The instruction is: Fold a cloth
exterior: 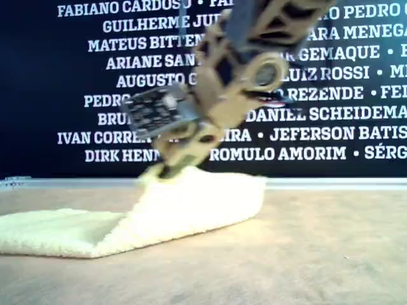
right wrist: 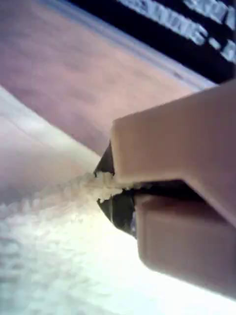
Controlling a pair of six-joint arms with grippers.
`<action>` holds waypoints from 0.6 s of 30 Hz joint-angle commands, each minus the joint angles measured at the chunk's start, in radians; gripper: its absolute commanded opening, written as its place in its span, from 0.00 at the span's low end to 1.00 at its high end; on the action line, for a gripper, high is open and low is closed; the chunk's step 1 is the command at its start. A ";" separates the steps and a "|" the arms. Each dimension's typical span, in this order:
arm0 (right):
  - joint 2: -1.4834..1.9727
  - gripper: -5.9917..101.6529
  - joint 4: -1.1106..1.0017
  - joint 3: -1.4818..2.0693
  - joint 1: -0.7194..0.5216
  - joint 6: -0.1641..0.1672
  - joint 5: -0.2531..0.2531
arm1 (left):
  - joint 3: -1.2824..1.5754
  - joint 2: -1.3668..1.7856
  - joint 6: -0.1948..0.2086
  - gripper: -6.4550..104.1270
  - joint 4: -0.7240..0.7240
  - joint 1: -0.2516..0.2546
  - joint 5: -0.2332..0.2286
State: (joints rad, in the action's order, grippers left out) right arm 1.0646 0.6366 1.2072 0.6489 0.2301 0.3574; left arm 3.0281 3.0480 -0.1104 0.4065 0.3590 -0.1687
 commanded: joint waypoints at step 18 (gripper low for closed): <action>-0.511 0.07 -0.049 -0.940 0.221 0.006 0.000 | -0.015 0.020 0.009 0.80 -0.015 -0.020 -0.008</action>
State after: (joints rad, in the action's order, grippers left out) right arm 0.5476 0.6366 0.3988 0.8437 0.2316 0.3574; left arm 3.0281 3.0480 -0.1104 0.4065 0.3590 -0.1687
